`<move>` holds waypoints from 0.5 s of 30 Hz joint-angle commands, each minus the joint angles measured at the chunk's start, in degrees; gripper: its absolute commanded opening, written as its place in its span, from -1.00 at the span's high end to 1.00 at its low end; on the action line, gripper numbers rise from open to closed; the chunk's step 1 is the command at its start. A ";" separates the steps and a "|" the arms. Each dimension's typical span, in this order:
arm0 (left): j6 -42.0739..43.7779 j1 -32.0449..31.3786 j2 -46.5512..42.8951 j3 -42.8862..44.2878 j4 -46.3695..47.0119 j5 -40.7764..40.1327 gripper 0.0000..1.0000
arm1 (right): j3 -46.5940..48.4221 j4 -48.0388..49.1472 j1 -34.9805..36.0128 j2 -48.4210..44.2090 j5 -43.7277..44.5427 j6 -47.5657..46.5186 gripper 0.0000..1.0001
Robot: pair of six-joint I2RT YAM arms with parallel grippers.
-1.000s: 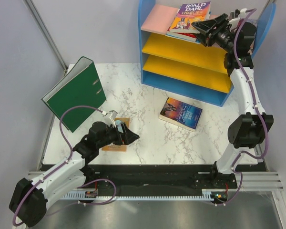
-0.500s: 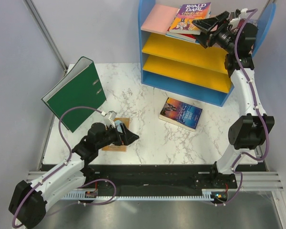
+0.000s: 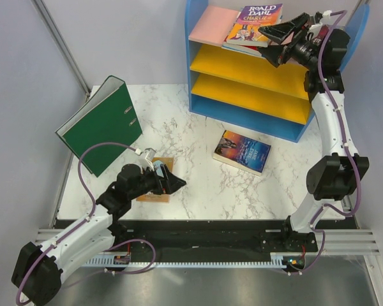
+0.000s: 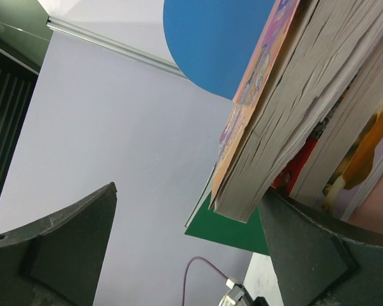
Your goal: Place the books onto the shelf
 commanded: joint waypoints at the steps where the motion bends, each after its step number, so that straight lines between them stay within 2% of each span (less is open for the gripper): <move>1: -1.04 -0.16 -0.82 -0.34 1.43 -0.49 -0.99 | 2.28 -4.31 -0.93 -2.61 -2.10 -1.18 -0.96; 7: -1.13 -0.16 -0.99 -0.34 1.26 -0.41 -0.99 | 4.57 -11.61 -1.46 -3.40 -1.31 -5.67 -0.96; 15: -1.30 -0.25 -0.91 -0.51 1.08 -0.58 -1.00 | -2.89 -14.59 -1.63 -8.75 -1.22 -10.58 -0.96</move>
